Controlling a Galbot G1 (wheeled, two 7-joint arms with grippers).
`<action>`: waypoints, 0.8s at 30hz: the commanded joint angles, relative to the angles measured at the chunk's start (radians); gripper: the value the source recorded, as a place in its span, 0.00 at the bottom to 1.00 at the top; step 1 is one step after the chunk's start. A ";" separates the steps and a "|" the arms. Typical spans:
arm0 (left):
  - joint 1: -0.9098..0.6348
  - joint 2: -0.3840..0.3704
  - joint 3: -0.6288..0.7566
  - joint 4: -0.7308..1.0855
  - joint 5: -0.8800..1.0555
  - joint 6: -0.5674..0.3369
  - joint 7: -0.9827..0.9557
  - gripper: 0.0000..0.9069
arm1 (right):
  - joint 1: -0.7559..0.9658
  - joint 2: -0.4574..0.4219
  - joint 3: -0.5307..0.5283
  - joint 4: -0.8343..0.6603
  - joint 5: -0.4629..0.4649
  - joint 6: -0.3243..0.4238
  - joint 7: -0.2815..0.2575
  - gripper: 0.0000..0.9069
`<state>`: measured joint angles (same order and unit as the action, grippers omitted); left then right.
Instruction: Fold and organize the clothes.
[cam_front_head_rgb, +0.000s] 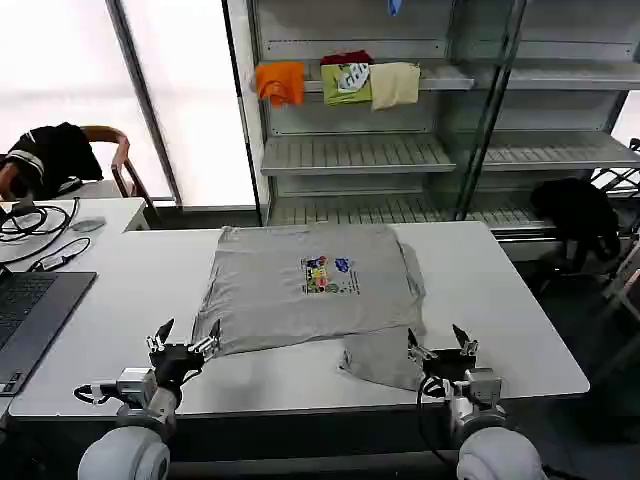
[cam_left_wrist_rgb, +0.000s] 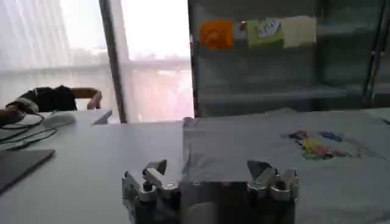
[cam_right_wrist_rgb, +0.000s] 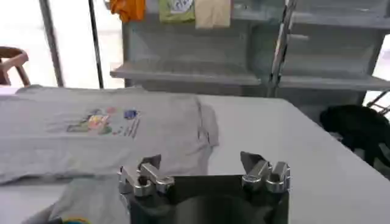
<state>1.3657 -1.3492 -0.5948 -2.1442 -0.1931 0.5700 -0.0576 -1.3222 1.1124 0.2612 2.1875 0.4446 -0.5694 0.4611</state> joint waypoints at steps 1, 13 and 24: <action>-0.003 0.014 0.006 0.066 -0.008 0.008 0.011 1.00 | -0.010 0.003 -0.058 -0.015 -0.016 -0.009 0.017 1.00; -0.016 0.011 -0.004 0.115 -0.049 0.008 0.008 1.00 | -0.038 0.007 -0.082 -0.020 -0.024 -0.009 0.036 1.00; -0.022 0.009 -0.010 0.158 -0.048 0.007 0.016 1.00 | -0.056 0.013 -0.090 -0.018 -0.024 -0.009 0.041 1.00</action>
<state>1.3453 -1.3415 -0.6031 -2.0206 -0.2275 0.5756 -0.0439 -1.3738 1.1262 0.1791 2.1702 0.4230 -0.5769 0.4990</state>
